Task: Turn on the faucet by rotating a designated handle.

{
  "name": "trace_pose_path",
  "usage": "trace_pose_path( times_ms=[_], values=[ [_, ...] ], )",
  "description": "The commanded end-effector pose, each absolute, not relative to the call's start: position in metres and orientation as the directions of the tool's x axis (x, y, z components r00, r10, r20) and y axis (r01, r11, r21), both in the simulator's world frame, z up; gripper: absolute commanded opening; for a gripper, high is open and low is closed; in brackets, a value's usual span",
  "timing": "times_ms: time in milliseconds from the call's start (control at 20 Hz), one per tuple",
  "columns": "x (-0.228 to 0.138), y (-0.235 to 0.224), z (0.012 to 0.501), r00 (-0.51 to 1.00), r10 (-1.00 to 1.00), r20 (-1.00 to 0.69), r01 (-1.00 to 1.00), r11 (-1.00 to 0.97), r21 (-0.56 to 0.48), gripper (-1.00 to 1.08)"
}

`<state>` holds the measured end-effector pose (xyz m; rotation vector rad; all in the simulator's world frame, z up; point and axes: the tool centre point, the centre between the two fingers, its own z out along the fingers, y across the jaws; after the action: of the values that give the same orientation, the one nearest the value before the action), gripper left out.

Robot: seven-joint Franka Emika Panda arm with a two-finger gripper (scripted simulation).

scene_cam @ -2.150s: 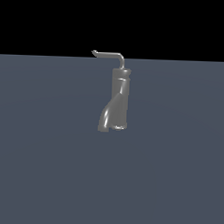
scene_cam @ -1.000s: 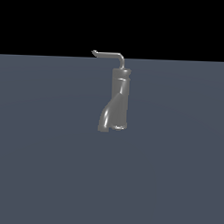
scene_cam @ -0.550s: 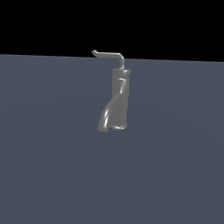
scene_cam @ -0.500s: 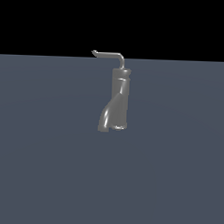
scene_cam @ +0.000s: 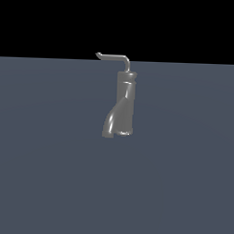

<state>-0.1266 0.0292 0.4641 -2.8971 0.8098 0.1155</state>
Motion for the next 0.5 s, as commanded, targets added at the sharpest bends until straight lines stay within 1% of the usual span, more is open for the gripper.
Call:
trace_pose_path(
  times_ms=[0, 450],
  values=[
    [-0.111, 0.030, 0.459, 0.813, -0.569, -0.123, -0.581, -0.807, -0.104, -1.00],
    [-0.058, 0.030, 0.436, 0.638, -0.754, -0.159, -0.769, -0.635, -0.075, -1.00]
  ],
)
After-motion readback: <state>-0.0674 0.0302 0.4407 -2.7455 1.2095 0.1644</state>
